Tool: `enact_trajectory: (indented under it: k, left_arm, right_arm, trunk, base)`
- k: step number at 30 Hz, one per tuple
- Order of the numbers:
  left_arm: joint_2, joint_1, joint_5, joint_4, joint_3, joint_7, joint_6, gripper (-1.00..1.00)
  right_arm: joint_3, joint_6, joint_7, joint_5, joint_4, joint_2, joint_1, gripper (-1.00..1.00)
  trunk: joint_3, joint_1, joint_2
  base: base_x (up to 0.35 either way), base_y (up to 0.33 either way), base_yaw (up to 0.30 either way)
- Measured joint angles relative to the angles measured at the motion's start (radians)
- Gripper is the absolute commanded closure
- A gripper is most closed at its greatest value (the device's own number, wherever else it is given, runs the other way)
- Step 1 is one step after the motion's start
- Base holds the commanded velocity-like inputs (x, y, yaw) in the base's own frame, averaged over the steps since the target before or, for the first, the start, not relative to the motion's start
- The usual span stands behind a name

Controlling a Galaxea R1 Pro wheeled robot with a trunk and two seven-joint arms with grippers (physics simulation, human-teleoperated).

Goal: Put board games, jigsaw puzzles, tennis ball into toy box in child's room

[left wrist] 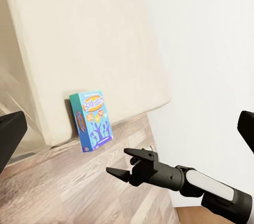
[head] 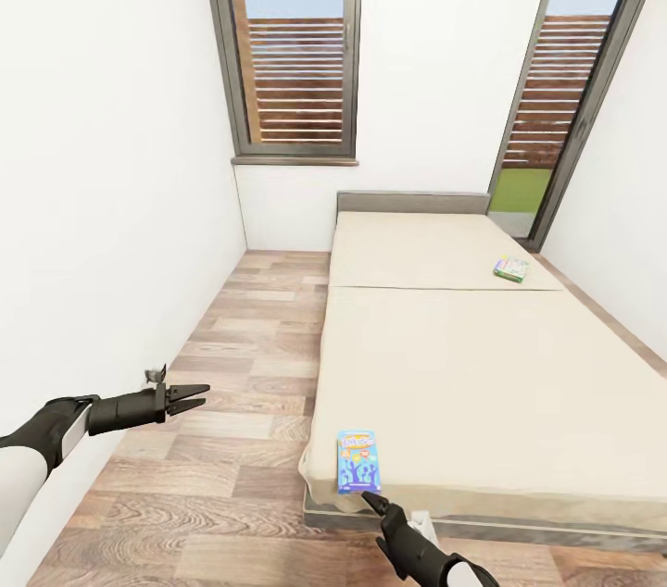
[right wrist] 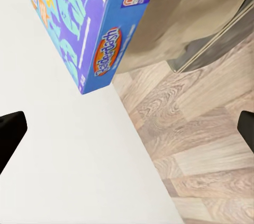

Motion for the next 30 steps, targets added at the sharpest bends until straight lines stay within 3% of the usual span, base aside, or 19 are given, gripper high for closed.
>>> enact_trajectory:
  k: [30]
  left_arm:
    - [0.002,0.0,0.001,0.001,0.0,-0.002,-0.002,-1.0]
  right_arm:
    - [0.002,0.001,0.0,0.0,0.0,0.0,0.0,-1.0]
  trunk:
    - [0.0,0.0,0.0]
  base:
    - [0.028,0.013,0.0]
